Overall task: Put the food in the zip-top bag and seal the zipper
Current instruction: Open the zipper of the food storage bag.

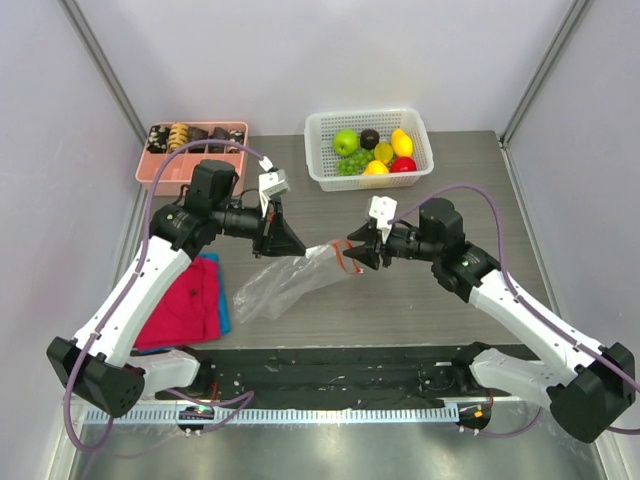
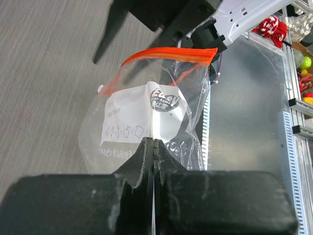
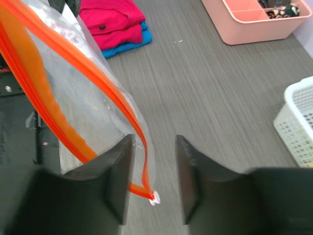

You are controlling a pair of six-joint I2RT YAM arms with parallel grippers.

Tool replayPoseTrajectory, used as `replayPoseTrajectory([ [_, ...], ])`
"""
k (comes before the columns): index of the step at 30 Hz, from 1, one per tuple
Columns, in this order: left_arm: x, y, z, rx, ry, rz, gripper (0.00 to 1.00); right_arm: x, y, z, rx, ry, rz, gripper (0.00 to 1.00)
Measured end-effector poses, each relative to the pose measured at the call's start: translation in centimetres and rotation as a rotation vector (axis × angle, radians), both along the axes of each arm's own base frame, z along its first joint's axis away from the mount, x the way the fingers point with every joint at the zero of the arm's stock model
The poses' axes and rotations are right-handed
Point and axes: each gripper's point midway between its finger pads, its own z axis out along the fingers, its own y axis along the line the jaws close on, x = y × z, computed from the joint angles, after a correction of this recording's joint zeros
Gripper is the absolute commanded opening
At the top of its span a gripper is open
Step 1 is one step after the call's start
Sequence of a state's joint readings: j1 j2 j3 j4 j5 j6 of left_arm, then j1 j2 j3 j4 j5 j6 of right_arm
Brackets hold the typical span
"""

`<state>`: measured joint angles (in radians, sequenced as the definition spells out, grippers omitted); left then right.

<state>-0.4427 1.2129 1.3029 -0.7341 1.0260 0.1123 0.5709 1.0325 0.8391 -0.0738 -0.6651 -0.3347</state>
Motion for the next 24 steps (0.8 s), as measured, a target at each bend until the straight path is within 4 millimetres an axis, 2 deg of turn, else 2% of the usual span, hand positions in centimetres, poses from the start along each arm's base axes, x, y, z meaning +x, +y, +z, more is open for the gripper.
replayPoseTrajectory([
  [1, 0.0, 0.0, 0.0, 0.000, 0.000, 0.000, 0.00, -0.1, 0.2, 0.0, 0.000, 0.003, 0.002, 0.07],
  [2, 0.0, 0.0, 0.0, 0.000, 0.001, 0.001, 0.00, -0.2, 0.3, 0.0, 0.003, 0.007, 0.003, 0.01],
  [3, 0.0, 0.0, 0.0, -0.001, 0.003, 0.003, 0.00, -0.3, 0.4, 0.1, 0.010, 0.020, -0.002, 0.01],
  [4, 0.2, -0.1, 0.0, -0.001, 0.006, 0.008, 0.05, -0.4, 0.5, 0.1, 0.016, 0.039, -0.012, 0.01],
  [5, 0.4, -0.1, 0.1, 0.001, 0.012, 0.023, 0.30, -0.4, 0.6, 0.1, 0.023, 0.063, -0.025, 0.01],
  [6, 0.6, -0.1, 0.1, 0.001, 0.015, 0.037, 0.50, -0.4, 0.6, 0.1, 0.030, 0.089, -0.042, 0.01],
  [7, 1.2, -0.1, 0.1, 0.004, 0.011, 0.064, 0.66, -0.4, 0.5, 0.1, 0.042, 0.124, -0.070, 0.01],
  [8, 2.0, 0.1, 0.1, 0.009, 0.010, 0.106, 0.82, -0.3, 0.3, 0.1, 0.054, 0.164, -0.101, 0.01],
  [9, 2.9, 0.3, 0.1, 0.015, 0.007, 0.149, 0.86, -0.3, 0.1, 0.1, 0.066, 0.203, -0.130, 0.01],
  [14, 9.6, 4.2, 1.4, 0.034, 0.001, 0.529, 0.95, 0.0, -0.5, 0.5, 0.193, 0.478, -0.324, 0.01],
  [17, 12.7, 6.9, 4.0, 0.036, -0.056, 0.753, 0.95, 0.8, -0.7, 0.6, 0.295, 0.663, -0.440, 0.01],
  [19, 13.4, 8.2, 6.2, 0.018, -0.102, 0.853, 0.93, 1.4, -0.7, 0.4, 0.362, 0.795, -0.511, 0.01],
  [21, 13.1, 9.0, 7.2, 0.005, -0.124, 0.904, 0.91, 2.1, -0.6, -0.2, 0.405, 0.899, -0.569, 0.01],
  [24, 11.7, 10.0, 7.0, 0.002, -0.124, 0.939, 0.84, 3.4, 0.0, -1.5, 0.458, 1.051, -0.657, 0.01],
])
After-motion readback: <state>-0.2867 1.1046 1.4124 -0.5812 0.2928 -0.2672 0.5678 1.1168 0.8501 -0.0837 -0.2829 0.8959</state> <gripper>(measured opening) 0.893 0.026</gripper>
